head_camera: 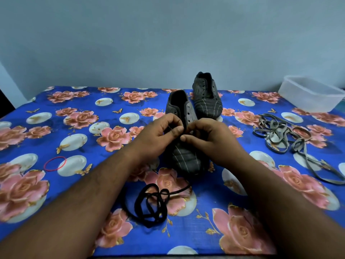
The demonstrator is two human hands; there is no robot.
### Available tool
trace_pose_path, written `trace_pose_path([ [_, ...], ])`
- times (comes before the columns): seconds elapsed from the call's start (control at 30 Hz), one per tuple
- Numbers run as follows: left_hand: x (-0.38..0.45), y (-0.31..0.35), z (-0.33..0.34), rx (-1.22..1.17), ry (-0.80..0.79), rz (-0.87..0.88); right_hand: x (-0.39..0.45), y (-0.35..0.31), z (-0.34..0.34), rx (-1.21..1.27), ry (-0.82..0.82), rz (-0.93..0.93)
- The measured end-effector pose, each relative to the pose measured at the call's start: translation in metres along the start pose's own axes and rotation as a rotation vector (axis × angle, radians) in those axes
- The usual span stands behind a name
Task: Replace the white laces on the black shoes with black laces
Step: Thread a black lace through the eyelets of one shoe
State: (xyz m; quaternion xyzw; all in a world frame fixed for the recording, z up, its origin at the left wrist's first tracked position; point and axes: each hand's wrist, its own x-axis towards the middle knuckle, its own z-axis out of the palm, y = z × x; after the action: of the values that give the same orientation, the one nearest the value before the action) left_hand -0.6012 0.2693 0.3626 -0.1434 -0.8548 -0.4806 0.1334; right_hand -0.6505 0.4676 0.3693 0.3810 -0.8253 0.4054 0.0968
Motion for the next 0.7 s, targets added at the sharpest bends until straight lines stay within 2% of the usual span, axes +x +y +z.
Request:
trace_pose_path([
  [0.3, 0.003, -0.001, -0.01, -0.126, 0.008, -0.004, 0.001, 0.001, 0.003, 0.104, 0.127, 0.049],
  [0.43, 0.002, -0.014, -0.02, 0.16, -0.072, -0.06, 0.002, -0.003, -0.005, 0.354, 0.169, 0.137],
  [0.5, 0.0, -0.016, -0.021, 0.203, -0.097, -0.098, 0.003, -0.005, -0.012, 0.414, 0.207, 0.149],
  [0.6, -0.002, -0.013, -0.02, 0.178, -0.083, -0.091, 0.004, -0.003, -0.027, 0.51, 0.322, 0.207],
  [0.7, -0.002, -0.012, -0.02, 0.193, -0.078, -0.112, 0.005, 0.005, -0.048, 0.625, 0.52, 0.252],
])
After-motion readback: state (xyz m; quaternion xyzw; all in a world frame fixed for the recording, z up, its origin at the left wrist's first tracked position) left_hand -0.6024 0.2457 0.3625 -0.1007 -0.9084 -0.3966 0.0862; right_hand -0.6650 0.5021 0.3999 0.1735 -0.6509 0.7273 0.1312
